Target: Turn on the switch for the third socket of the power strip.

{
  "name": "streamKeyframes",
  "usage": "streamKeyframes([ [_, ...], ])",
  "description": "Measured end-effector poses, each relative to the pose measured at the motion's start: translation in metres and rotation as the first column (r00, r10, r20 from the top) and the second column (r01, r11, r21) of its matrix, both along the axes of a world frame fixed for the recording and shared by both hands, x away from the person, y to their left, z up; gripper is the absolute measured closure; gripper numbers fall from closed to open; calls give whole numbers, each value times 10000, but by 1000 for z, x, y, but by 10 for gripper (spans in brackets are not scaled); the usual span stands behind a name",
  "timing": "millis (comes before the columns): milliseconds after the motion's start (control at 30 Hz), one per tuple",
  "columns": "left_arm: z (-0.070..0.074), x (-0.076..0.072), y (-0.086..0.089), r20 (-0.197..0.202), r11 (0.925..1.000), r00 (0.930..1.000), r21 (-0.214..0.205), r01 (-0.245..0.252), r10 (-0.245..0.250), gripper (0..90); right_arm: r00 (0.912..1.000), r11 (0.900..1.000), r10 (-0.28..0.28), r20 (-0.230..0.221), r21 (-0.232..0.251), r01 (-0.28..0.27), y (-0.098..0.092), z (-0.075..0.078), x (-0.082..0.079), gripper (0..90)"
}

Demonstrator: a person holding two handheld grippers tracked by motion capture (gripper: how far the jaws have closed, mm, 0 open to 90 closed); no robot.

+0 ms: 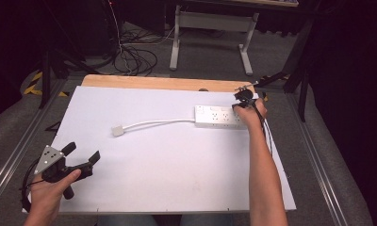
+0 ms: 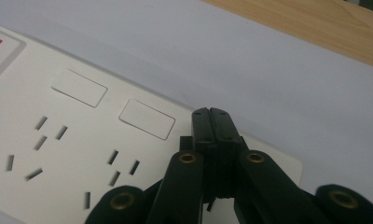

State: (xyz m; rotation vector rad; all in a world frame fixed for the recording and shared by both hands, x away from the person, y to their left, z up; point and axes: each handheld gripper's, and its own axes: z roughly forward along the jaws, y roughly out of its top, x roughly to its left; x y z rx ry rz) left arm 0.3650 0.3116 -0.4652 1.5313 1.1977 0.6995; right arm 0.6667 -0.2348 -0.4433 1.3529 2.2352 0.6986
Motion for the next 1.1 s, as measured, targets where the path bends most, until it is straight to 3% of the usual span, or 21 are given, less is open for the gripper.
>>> streamKeyframes([
  [633,0,0,-1,40,10000,10000,45,44,-44,53,9997,9996,-245,96,-100,246,1,-2,-1,900],
  [700,1,0,-1,42,10000,10000,40,41,-41,53,9999,9999,-143,75,45,143,2,-4,-2,900],
  [733,1,0,-1,40,10000,10000,43,33,-33,53,9999,9991,-121,59,410,119,3,-5,-3,900],
  [767,1,-1,-1,31,10000,10000,53,21,-21,53,9998,9995,-150,155,284,145,5,-5,-3,900],
  [867,1,-1,0,74,10000,10000,6,0,0,53,9992,9977,18,395,-671,9,15,-5,-3,900],
  [900,1,-2,0,66,10000,10000,-49,3,-3,53,9992,9974,31,409,-725,-1,15,-5,-2,900],
  [1033,1,-3,2,88,10000,9999,-42,-53,53,53,9993,9998,-208,301,-26,209,9,-5,-2,900],
  [1100,1,-3,2,81,10000,10000,-45,-57,57,53,9993,9997,-241,282,13,241,9,-5,-2,900],
])
